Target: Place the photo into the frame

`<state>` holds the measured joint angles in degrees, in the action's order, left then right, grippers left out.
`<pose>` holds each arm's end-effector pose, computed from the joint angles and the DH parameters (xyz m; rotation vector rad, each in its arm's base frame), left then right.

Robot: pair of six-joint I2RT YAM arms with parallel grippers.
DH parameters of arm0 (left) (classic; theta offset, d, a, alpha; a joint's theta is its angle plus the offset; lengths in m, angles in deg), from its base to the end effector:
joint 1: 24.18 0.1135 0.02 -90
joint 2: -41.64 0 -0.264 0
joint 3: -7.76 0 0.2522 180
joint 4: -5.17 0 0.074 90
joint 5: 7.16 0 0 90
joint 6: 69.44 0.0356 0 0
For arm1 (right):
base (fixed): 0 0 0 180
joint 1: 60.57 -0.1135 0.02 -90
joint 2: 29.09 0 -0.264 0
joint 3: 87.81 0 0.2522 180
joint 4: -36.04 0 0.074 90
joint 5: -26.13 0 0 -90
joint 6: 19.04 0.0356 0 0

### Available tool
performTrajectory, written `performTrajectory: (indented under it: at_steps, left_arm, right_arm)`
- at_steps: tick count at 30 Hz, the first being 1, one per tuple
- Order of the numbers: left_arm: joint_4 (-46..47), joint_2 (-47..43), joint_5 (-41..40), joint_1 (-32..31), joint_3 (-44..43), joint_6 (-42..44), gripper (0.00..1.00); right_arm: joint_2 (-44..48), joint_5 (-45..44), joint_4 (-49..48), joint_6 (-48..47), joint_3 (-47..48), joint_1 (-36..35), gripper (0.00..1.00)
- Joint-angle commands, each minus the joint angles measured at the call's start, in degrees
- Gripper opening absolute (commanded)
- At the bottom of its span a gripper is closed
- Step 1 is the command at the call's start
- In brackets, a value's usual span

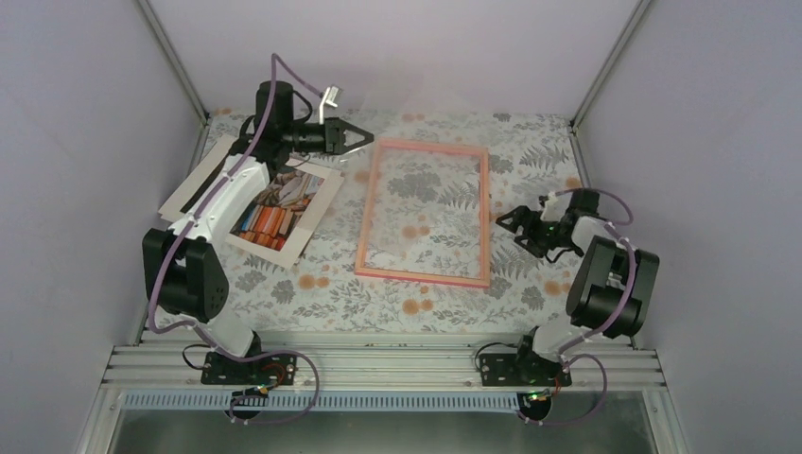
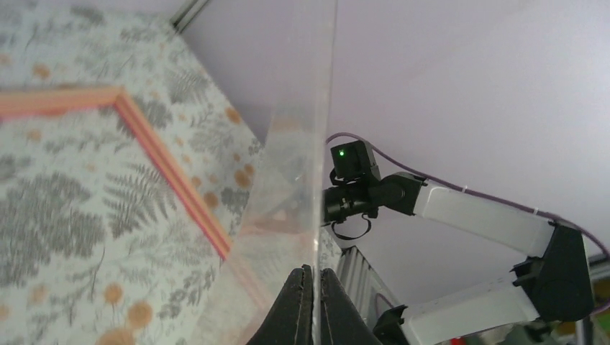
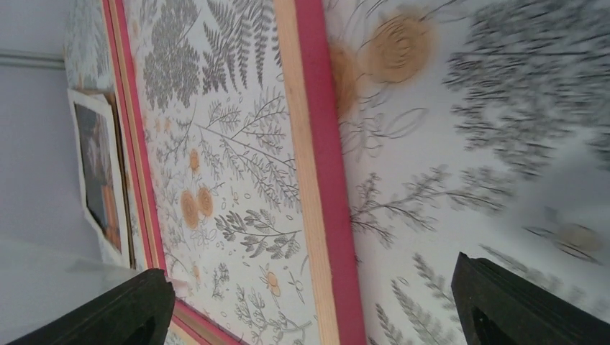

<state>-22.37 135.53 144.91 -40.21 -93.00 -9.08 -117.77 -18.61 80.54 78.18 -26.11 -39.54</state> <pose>0.3499 -0.1333 0.3751 0.5555 1.9649 -1.5514 0.2612 -0.0733 0.1691 0.4553 2.5211 1.0077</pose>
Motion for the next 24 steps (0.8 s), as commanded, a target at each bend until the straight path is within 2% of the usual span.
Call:
performTrajectory:
  at_steps: [1, 6, 12, 17, 24]
  left_arm:
    - [10.8, -3.3, 3.4, 1.8, 5.5, -10.9, 0.02]
    - [11.1, -4.9, 3.0, 2.6, 7.9, -12.9, 0.02]
    - [15.2, -4.4, 3.8, 3.0, 8.3, -16.2, 0.02]
    - [23.0, -4.6, 7.1, 3.3, 8.6, -20.5, 0.02]
    - [37.4, -3.0, 14.3, 4.8, 7.5, -28.3, 0.03]
  right_arm:
    - [-5.1, 5.5, -8.1, 3.9, -1.1, -4.5, 0.96]
    - [-13.2, 8.7, -11.1, 6.1, -1.1, -8.0, 0.96]
    - [-13.5, 16.1, -13.5, 8.7, -0.4, -12.4, 0.97]
    - [-6.5, 22.1, -8.5, -0.3, 6.6, -12.2, 0.98]
    - [11.1, 28.9, -23.1, 7.9, 4.4, -12.7, 1.0]
